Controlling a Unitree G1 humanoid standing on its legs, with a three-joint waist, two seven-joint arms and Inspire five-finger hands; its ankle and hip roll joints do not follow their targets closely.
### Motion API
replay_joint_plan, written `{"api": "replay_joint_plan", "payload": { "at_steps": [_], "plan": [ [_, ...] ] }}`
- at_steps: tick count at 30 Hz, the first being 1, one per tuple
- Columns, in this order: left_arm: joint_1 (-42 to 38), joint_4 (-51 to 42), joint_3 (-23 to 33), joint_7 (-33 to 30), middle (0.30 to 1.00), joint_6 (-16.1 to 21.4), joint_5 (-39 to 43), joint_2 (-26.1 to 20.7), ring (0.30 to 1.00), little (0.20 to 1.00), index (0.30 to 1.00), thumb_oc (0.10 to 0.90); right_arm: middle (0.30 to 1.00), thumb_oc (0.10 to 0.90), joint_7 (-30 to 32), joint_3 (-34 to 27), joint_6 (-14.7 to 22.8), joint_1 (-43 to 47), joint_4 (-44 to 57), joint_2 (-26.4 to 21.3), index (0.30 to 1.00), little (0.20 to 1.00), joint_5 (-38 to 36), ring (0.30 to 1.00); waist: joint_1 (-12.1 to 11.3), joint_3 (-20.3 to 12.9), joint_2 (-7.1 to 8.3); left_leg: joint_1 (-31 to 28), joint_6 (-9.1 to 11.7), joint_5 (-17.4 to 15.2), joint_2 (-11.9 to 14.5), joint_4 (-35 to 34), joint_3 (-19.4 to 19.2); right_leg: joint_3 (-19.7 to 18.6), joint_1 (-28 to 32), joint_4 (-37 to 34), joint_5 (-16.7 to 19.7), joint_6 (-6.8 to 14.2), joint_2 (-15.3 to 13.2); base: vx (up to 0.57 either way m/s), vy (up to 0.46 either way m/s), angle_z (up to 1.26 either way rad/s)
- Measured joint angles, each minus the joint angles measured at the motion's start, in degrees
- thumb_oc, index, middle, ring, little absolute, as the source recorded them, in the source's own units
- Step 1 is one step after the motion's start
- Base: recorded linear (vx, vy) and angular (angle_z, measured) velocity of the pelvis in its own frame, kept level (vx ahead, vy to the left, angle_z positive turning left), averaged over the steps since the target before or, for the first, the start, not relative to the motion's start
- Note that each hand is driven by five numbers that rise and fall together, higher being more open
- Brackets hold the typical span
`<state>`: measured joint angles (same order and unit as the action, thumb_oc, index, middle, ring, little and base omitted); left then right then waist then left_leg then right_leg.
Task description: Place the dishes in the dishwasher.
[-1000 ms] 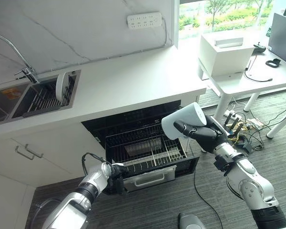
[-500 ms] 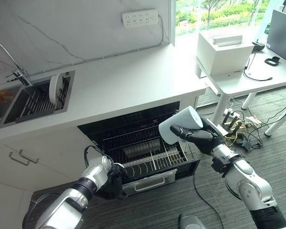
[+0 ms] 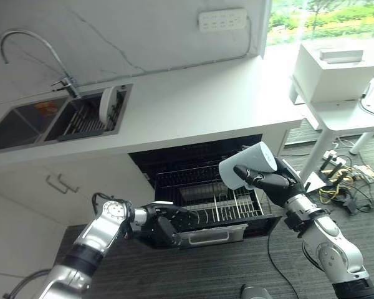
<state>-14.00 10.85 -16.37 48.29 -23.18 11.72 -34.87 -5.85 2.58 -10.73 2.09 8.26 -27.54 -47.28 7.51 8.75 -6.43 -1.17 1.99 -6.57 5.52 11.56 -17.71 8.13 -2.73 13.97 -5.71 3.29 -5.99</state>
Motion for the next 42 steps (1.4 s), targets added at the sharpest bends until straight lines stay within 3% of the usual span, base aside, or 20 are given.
{"api": "replay_joint_plan", "payload": {
  "at_steps": [5, 9, 14, 19, 22, 25, 28, 31, 34, 37, 42],
  "plan": [
    [4.8, 5.1, 5.1, -10.3, 0.900, 5.1, 4.5, 0.0, 0.900, 0.900, 0.900, 0.800, 0.300, 0.400, 0.0, 0.0, 1.3, 0.0, -0.1, 0.1, 0.300, 0.300, 0.0, 0.300, -1.0, 1.4, 2.11, 0.8, 0.3, -0.1, 0.0, 0.9, 0.7, 0.1, -1.5, 2.2, -1.2, 0.1, -0.8, -0.01, -0.006, 0.02],
    [6.1, 5.3, 7.5, -18.4, 0.900, 12.0, 10.5, 0.9, 0.900, 0.900, 0.900, 0.800, 0.300, 0.400, 0.2, -0.2, 2.3, 0.1, -0.1, 0.3, 0.300, 0.300, 2.1, 0.300, -2.0, 1.4, 2.44, 2.7, 0.2, 0.0, 0.3, 2.1, 1.0, 0.4, -3.1, 3.1, -1.0, -0.5, -0.7, 0.00, -0.019, 0.06],
    [6.2, 3.2, 11.3, -26.0, 0.900, 17.2, 14.2, 6.9, 0.900, 0.900, 0.900, 0.800, 0.300, 0.400, 1.4, -0.4, 2.3, 0.4, -0.2, 0.6, 0.300, 0.300, 4.6, 0.300, -3.2, 1.9, 3.28, 2.8, 0.2, 0.0, 0.4, 2.0, 1.3, 0.7, -2.8, 2.9, -1.0, -0.5, -0.2, 0.01, -0.022, 0.02],
    [6.0, -3.0, 12.2, -34.5, 0.900, 17.5, 19.5, 9.7, 0.900, 0.900, 0.900, 0.800, 0.300, 0.400, 3.4, -1.2, 2.3, 3.5, -7.8, 0.9, 0.300, 0.300, 9.1, 0.300, -3.6, 2.2, 6.09, 2.1, 0.3, 0.0, 0.4, 2.1, 2.2, 1.7, -1.3, 2.4, -1.0, -0.5, -0.2, 0.05, -0.075, 0.08],
    [6.0, -4.4, 12.4, -37.6, 0.900, 18.2, 21.8, 10.4, 0.900, 0.900, 0.900, 0.800, 0.300, 0.400, 3.4, -1.2, 1.9, 3.6, -10.6, 0.9, 0.300, 0.300, 9.3, 0.300, -4.3, 2.2, 6.31, 2.0, 0.3, 0.0, 0.5, 2.2, 2.4, 2.0, -0.9, 2.2, -1.0, -0.6, -0.2, 0.06, -0.074, 0.06],
    [5.9, -4.7, 12.4, -37.9, 0.900, 18.1, 21.8, 10.5, 0.900, 0.900, 0.900, 0.800, 0.300, 0.400, 3.4, -1.0, -1.5, 4.1, -12.7, 0.0, 0.300, 0.300, 11.3, 0.300, -4.8, 2.3, 6.40, 2.2, 0.3, 0.0, 0.5, 2.5, 2.9, 2.2, -0.8, 2.2, -1.0, -0.6, -0.2, 0.01, -0.079, 0.07],
    [4.0, -4.3, 11.7, -37.7, 0.900, 16.8, 22.5, 8.4, 0.900, 0.900, 0.900, 0.800, 0.300, 0.400, 3.4, 0.1, -2.9, 6.7, -16.6, -1.5, 0.300, 0.300, 12.9, 0.300, -4.9, 2.9, 7.28, 4.9, 0.3, 0.1, 0.8, 3.9, 4.0, 2.9, -2.2, 2.4, -0.9, -0.7, -0.1, -0.30, -0.195, 0.14],
    [-8.0, 0.2, 9.4, -37.5, 0.900, 16.5, 25.9, 0.8, 0.900, 0.900, 0.900, 0.800, 0.300, 0.400, 5.6, 5.2, -3.6, 19.9, -25.6, -4.7, 0.300, 0.300, 13.4, 0.300, -5.4, 6.2, 9.16, 13.8, 0.4, 1.8, 2.3, 7.1, 5.2, 3.5, -9.5, 2.7, 2.1, -1.7, 0.9, -0.32, -0.101, 0.03],
    [-17.0, 3.0, 8.9, -37.6, 0.900, 16.5, 28.8, -2.6, 0.900, 0.900, 0.900, 0.800, 0.300, 0.400, 6.9, 7.3, -3.5, 30.0, -27.6, -7.6, 0.300, 0.300, 13.2, 0.300, -5.7, 13.2, 8.87, 17.6, 0.2, 3.8, 2.4, 7.3, 5.4, 3.4, -12.8, 1.8, 4.9, -2.5, 1.6, -0.23, -0.055, 0.00],
    [-18.2, 3.0, 7.2, -37.6, 0.900, 16.6, 30.8, -3.0, 0.900, 0.900, 0.900, 0.800, 0.300, 0.400, 6.6, 8.0, -3.5, 32.5, -30.5, -9.9, 0.300, 0.300, 12.8, 0.300, -6.3, 16.8, 8.29, 18.9, 0.1, 4.0, 2.5, 7.4, 5.6, 3.5, -13.9, 1.7, 5.2, -2.6, 1.3, -0.11, -0.029, 0.03],
    [-18.3, 3.4, 6.3, -37.7, 0.900, 16.5, 30.9, -3.1, 0.900, 0.900, 0.900, 0.800, 0.300, 0.400, 5.5, 9.2, -3.6, 33.3, -37.0, -11.6, 0.300, 0.300, 12.9, 0.300, -6.2, 18.0, 8.38, 19.2, -0.1, 3.9, 2.4, 7.3, 5.4, 3.5, -13.9, 0.9, 5.7, -2.7, 1.1, -0.01, -0.009, -0.01]
  ]
}}
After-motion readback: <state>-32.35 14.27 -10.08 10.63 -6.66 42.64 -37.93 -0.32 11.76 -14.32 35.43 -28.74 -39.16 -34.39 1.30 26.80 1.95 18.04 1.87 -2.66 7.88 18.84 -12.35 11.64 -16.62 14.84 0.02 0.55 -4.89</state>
